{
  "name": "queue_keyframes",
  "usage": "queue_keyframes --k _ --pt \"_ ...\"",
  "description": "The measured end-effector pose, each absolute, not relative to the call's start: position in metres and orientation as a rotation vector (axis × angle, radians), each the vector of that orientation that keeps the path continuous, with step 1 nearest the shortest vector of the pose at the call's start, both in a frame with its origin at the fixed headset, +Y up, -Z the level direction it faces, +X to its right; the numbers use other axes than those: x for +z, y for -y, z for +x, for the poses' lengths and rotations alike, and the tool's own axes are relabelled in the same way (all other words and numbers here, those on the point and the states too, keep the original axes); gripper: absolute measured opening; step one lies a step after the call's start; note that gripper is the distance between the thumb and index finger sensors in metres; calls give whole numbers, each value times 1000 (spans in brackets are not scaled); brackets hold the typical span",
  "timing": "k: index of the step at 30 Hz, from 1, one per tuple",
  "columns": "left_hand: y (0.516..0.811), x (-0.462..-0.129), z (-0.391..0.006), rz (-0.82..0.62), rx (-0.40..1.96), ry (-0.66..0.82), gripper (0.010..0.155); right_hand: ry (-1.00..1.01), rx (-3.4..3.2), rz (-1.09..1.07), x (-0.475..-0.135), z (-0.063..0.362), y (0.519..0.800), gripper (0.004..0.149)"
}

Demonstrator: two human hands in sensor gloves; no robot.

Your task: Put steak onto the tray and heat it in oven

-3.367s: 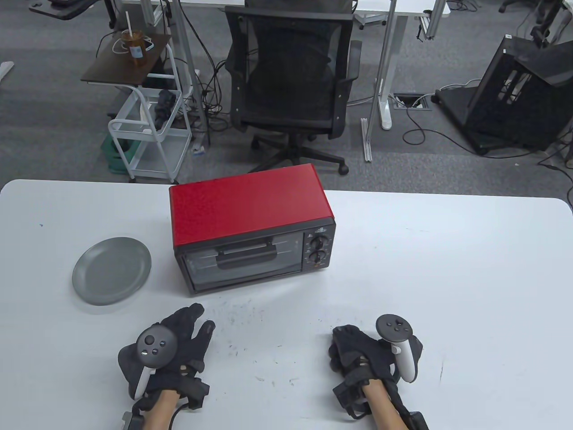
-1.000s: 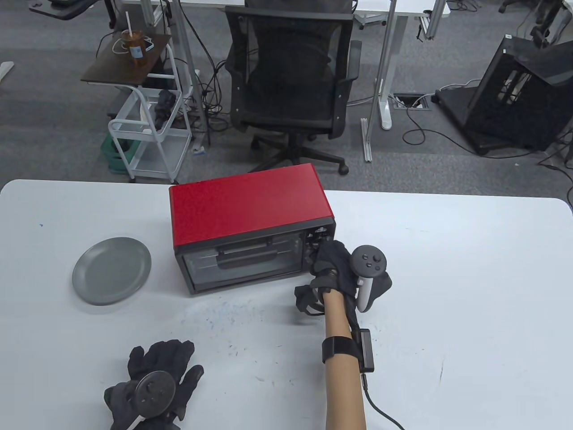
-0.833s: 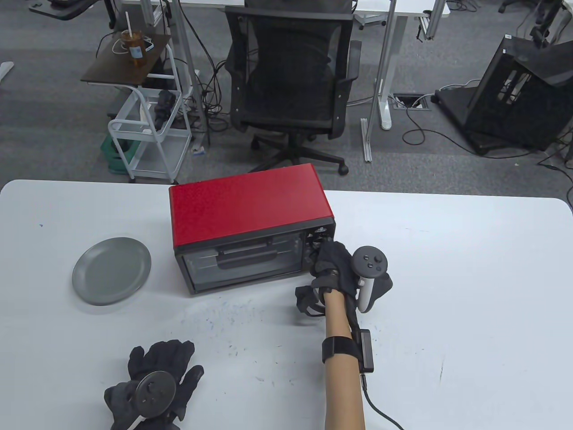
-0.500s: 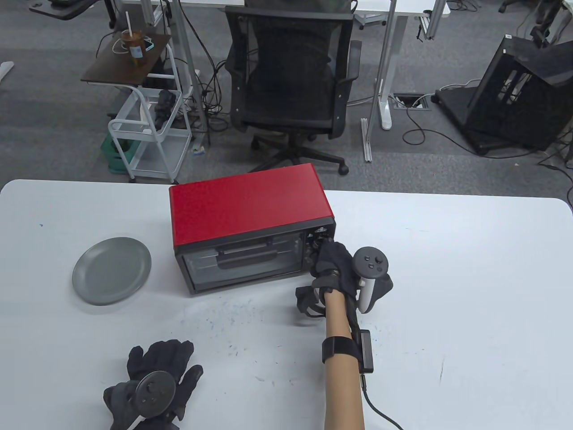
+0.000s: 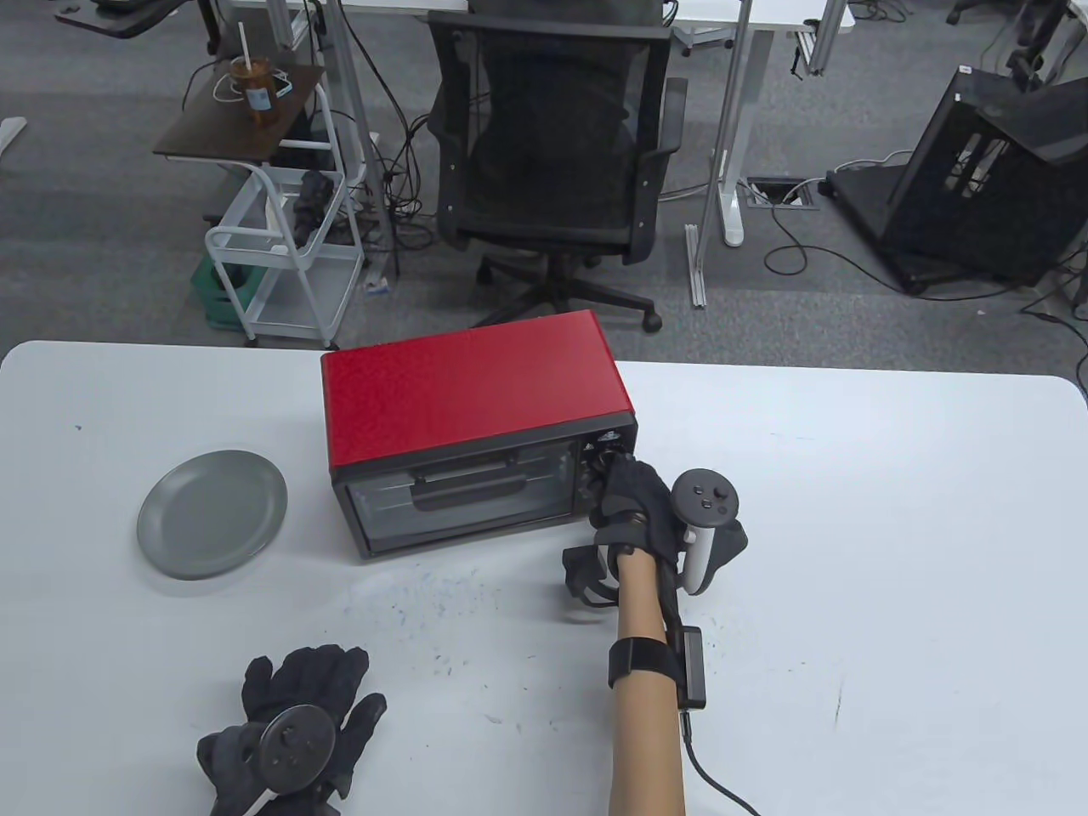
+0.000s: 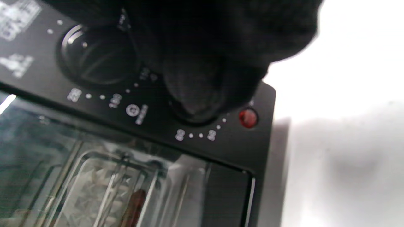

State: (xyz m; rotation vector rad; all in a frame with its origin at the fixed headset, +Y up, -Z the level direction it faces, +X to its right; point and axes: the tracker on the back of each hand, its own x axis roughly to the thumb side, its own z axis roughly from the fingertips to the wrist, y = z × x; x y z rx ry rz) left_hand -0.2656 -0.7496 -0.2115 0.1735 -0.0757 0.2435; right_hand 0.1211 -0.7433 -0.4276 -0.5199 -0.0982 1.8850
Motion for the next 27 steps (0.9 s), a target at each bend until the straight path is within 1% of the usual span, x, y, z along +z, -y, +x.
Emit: queue_keyframes --k 8,27 --pt "750 -212 -265 172 238 75 66 59 1860 -513 -428 122 745 33" --pt "750 -211 -263 171 218 85 66 69 1852 -523 -426 122 749 31"
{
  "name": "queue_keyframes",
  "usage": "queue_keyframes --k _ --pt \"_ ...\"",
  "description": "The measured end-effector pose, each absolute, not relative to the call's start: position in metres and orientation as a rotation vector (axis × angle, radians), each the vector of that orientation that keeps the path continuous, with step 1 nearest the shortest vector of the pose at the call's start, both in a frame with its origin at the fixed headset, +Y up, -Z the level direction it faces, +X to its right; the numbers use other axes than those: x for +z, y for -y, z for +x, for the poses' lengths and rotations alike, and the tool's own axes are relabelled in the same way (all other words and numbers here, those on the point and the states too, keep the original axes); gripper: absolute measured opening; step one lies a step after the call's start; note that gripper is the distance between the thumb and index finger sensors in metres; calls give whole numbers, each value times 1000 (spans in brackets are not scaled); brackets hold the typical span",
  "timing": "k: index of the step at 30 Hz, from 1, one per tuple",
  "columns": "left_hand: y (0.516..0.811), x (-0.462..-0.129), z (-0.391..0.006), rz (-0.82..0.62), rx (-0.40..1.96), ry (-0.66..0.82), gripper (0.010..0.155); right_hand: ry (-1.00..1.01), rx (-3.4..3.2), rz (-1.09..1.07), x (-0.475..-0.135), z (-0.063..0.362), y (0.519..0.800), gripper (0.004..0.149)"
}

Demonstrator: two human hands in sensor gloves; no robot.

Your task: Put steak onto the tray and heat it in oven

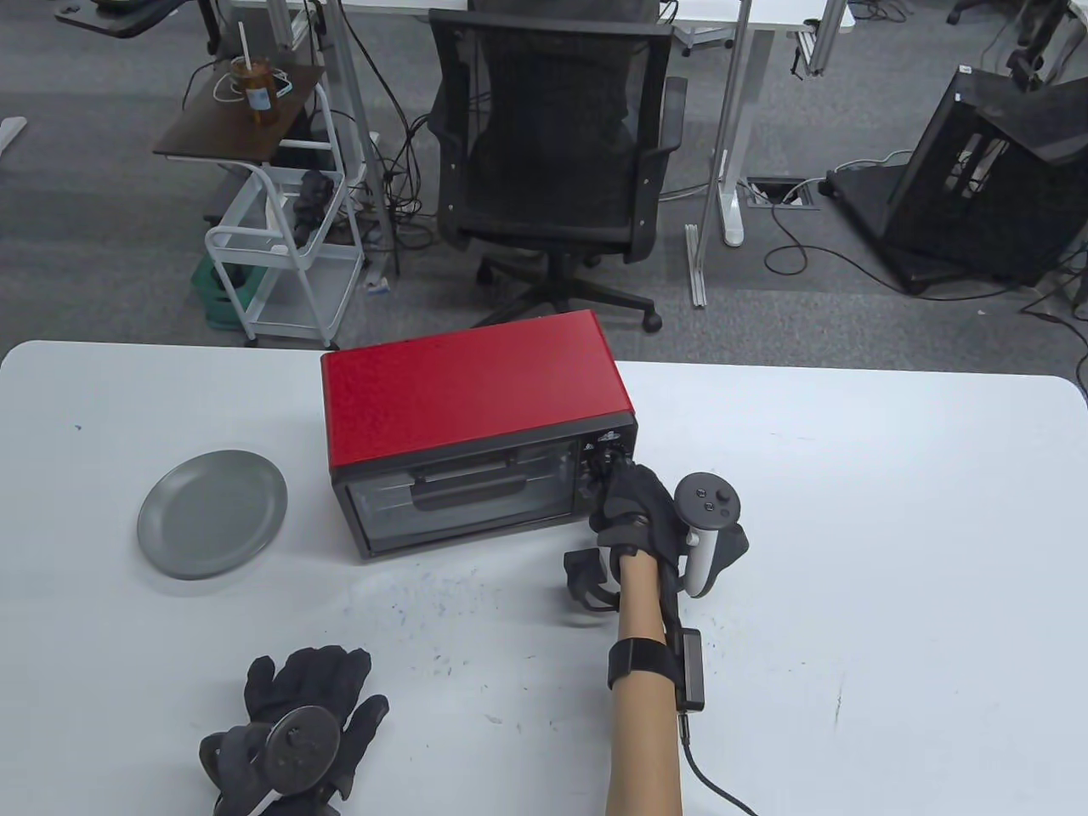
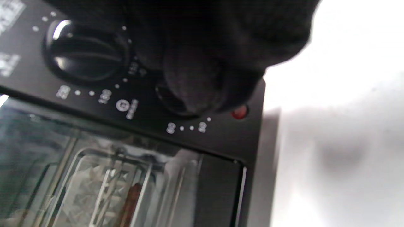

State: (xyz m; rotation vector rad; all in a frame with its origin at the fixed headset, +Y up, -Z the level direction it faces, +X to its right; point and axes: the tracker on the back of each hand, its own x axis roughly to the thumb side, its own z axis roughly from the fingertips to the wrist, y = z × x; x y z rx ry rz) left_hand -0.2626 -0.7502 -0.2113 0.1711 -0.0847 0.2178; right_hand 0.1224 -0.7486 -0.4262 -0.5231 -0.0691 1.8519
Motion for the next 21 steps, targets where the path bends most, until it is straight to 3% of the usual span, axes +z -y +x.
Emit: queue_keyframes --k 14,21 --pt "750 -211 -262 176 215 89 66 120 1773 -480 -422 118 759 38" --pt "750 -211 -262 180 212 94 66 294 1912 -410 -415 114 762 40"
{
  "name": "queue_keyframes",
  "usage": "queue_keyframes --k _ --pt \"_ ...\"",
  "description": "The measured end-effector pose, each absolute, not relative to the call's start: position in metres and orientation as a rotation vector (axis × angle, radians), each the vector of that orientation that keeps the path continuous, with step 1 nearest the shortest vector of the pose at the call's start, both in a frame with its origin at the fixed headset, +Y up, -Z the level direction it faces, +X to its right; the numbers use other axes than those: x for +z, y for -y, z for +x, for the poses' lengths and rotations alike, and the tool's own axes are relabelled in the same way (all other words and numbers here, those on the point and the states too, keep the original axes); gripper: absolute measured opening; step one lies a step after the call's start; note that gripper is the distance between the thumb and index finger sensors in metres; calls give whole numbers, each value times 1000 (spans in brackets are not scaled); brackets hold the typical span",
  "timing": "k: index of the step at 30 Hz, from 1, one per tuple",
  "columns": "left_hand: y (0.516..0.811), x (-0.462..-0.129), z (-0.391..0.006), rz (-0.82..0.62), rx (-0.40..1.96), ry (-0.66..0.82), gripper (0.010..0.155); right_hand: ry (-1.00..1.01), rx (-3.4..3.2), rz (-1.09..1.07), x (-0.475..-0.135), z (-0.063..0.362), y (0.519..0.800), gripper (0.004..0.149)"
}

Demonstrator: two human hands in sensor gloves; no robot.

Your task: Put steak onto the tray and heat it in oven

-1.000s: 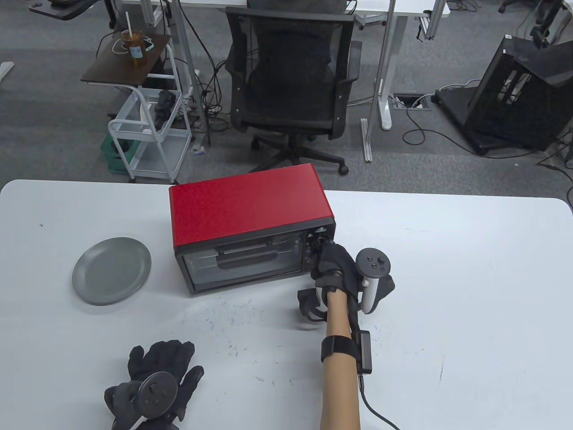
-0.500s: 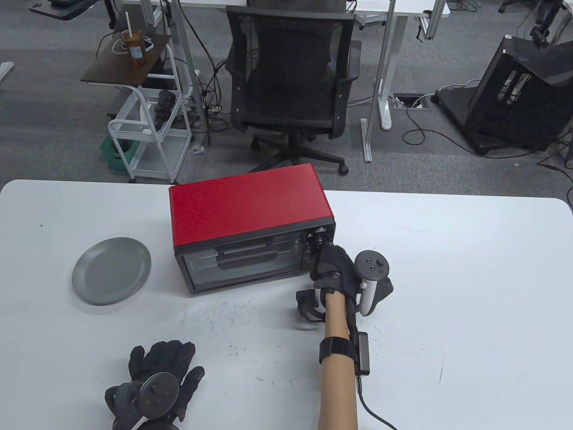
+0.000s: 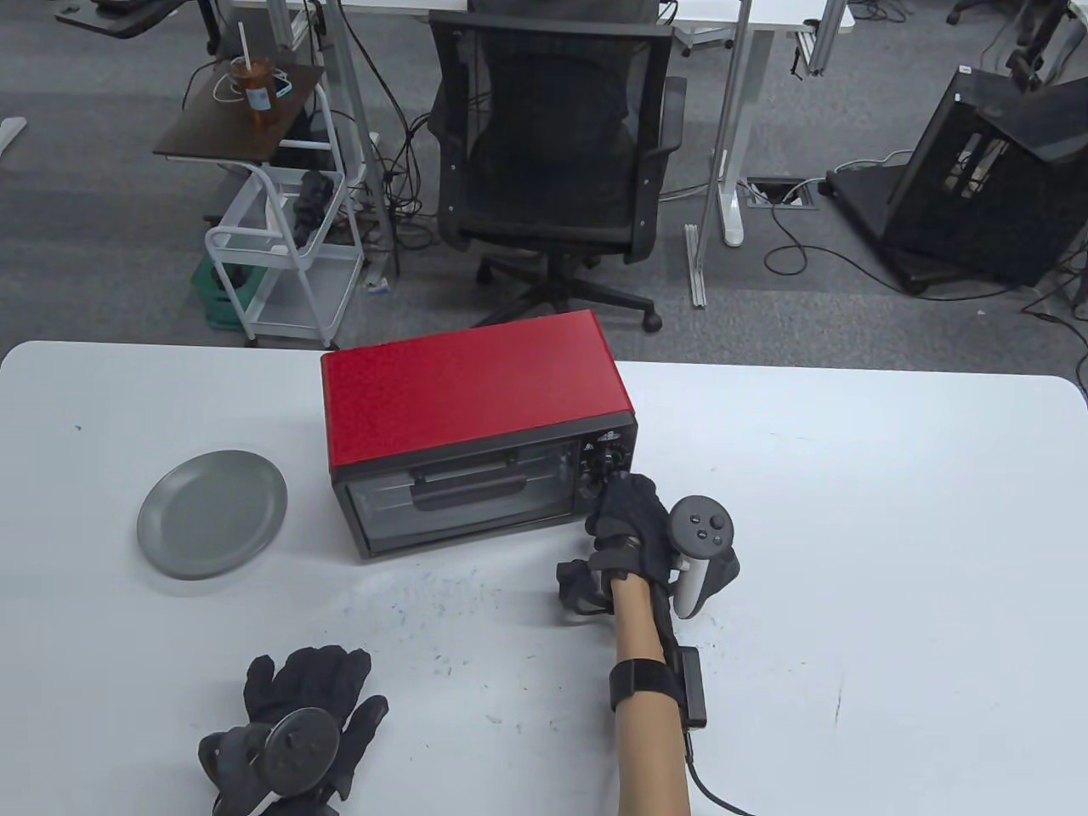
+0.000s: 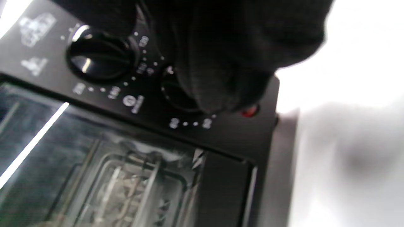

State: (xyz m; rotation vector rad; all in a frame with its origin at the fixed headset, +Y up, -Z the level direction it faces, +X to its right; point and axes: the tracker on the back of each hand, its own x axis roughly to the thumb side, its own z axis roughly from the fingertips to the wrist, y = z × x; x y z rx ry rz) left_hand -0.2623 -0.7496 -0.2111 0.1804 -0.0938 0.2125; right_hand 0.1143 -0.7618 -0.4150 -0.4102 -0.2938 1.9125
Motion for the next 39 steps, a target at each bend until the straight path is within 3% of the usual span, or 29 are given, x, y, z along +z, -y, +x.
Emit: queue_keyframes --k 8,29,39 --pt "750 -211 -262 178 208 95 65 428 2532 -351 -419 92 748 16" --pt "750 -211 -260 177 170 98 65 512 2669 -373 -424 81 752 17" --pt "751 -211 -260 176 168 94 65 461 2532 -384 -425 87 757 20"
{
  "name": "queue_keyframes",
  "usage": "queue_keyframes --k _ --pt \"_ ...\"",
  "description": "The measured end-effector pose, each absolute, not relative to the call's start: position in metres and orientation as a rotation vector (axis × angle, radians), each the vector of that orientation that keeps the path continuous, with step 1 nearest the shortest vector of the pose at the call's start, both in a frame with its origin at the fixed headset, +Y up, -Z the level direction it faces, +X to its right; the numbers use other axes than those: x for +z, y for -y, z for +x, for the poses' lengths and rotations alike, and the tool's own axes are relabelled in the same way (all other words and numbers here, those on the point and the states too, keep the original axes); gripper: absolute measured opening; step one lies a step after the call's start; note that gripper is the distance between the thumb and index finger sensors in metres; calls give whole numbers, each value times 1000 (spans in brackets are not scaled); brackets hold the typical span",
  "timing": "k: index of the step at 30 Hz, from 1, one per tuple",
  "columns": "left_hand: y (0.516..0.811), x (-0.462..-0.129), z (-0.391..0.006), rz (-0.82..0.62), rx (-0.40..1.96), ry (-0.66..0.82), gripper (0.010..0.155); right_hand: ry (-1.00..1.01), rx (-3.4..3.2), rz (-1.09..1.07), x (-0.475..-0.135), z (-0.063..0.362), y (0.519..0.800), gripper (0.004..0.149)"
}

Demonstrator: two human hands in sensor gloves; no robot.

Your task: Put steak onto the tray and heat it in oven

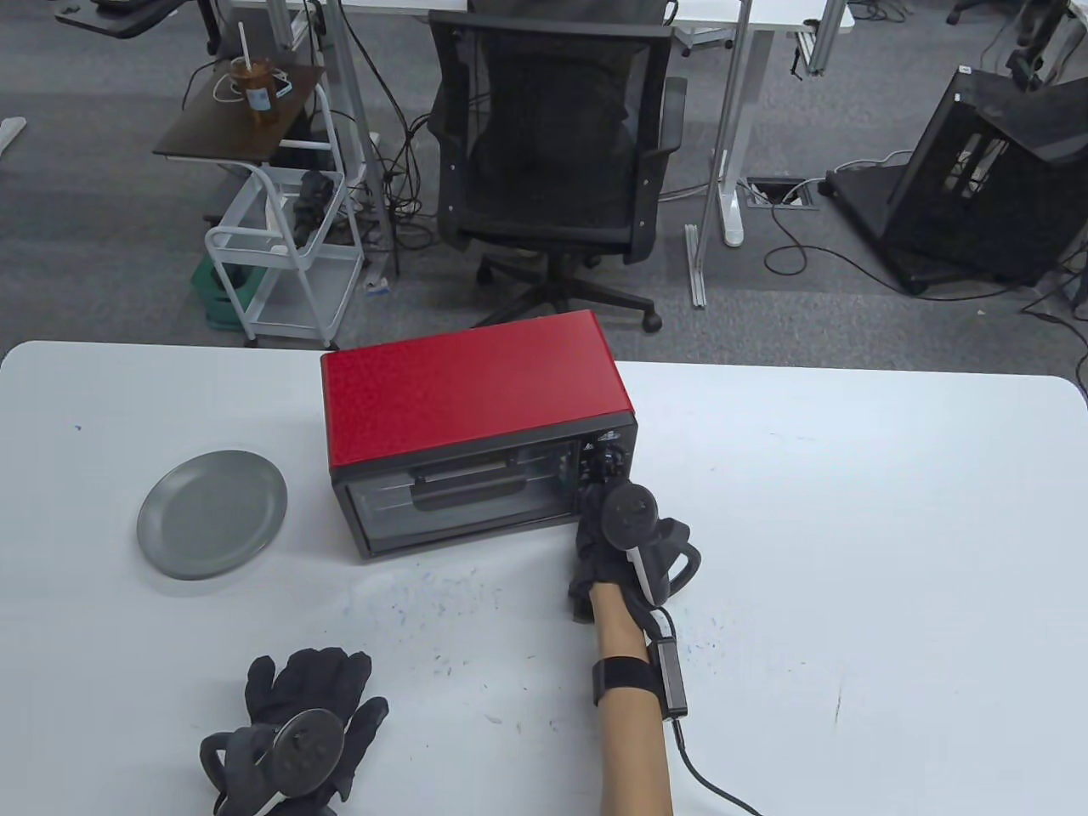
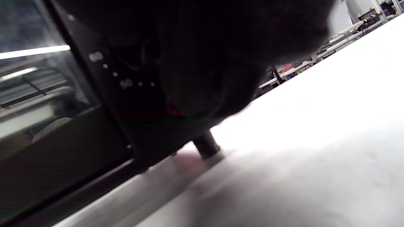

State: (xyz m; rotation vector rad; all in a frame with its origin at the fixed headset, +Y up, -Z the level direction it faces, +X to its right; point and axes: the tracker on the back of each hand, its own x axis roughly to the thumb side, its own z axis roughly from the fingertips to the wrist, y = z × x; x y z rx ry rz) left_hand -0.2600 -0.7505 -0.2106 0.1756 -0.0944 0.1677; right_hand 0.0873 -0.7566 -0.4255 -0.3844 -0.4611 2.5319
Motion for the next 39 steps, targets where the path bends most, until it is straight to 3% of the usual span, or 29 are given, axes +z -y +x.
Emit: queue_keyframes --k 39 --pt "751 -211 -260 172 143 87 65 263 2187 -417 -430 102 770 18"
